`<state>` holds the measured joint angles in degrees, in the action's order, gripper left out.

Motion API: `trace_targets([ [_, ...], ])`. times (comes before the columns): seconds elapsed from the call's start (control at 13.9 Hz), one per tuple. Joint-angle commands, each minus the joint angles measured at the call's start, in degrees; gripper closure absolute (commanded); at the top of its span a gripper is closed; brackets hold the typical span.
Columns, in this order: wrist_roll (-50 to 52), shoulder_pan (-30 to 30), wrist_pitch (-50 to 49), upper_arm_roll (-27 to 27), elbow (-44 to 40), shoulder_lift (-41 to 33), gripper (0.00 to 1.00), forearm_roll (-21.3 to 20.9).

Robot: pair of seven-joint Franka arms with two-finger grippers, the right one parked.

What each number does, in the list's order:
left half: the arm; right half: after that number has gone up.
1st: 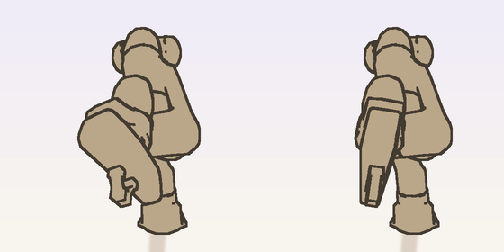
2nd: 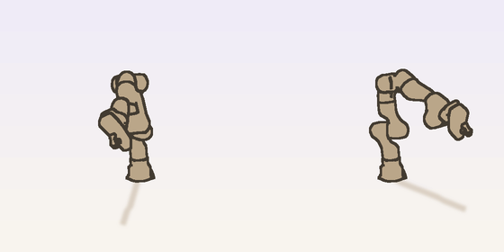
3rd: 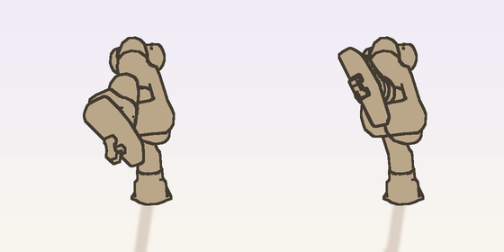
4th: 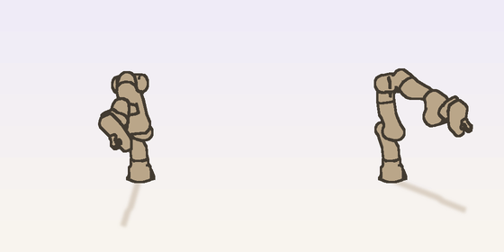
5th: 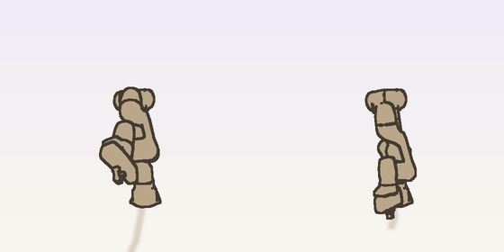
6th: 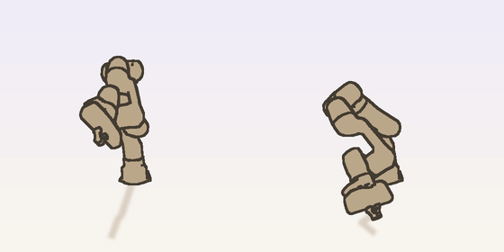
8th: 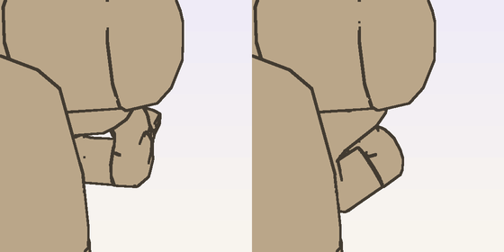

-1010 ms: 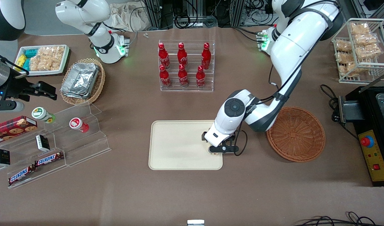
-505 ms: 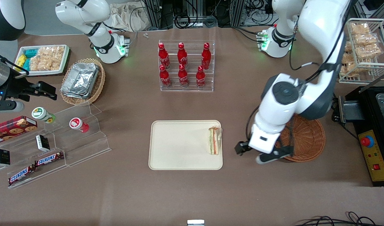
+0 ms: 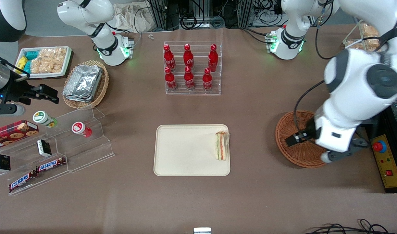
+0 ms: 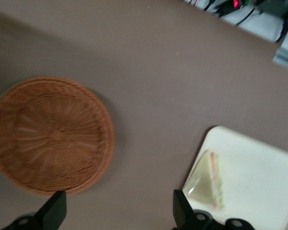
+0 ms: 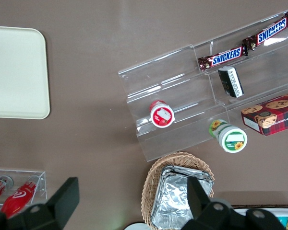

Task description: Place sandwich from basket to tray

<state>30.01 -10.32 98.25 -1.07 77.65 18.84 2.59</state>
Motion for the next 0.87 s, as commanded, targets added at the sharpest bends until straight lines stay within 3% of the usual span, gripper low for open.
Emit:
trace_targets([
  [0.0,-9.41,-0.49,-10.24,5.53,-1.81,-3.53,0.00,2.07],
  [0.14,-17.58,-0.40,-16.92,9.40,0.39,-8.01,0.00,2.33],
  [0.43,-19.11,-0.40,-19.76,10.30,7.94,-17.42,0.00,1.11],
  [0.79,-18.41,-0.49,-19.94,9.60,7.52,-17.70,0.00,-0.04],
])
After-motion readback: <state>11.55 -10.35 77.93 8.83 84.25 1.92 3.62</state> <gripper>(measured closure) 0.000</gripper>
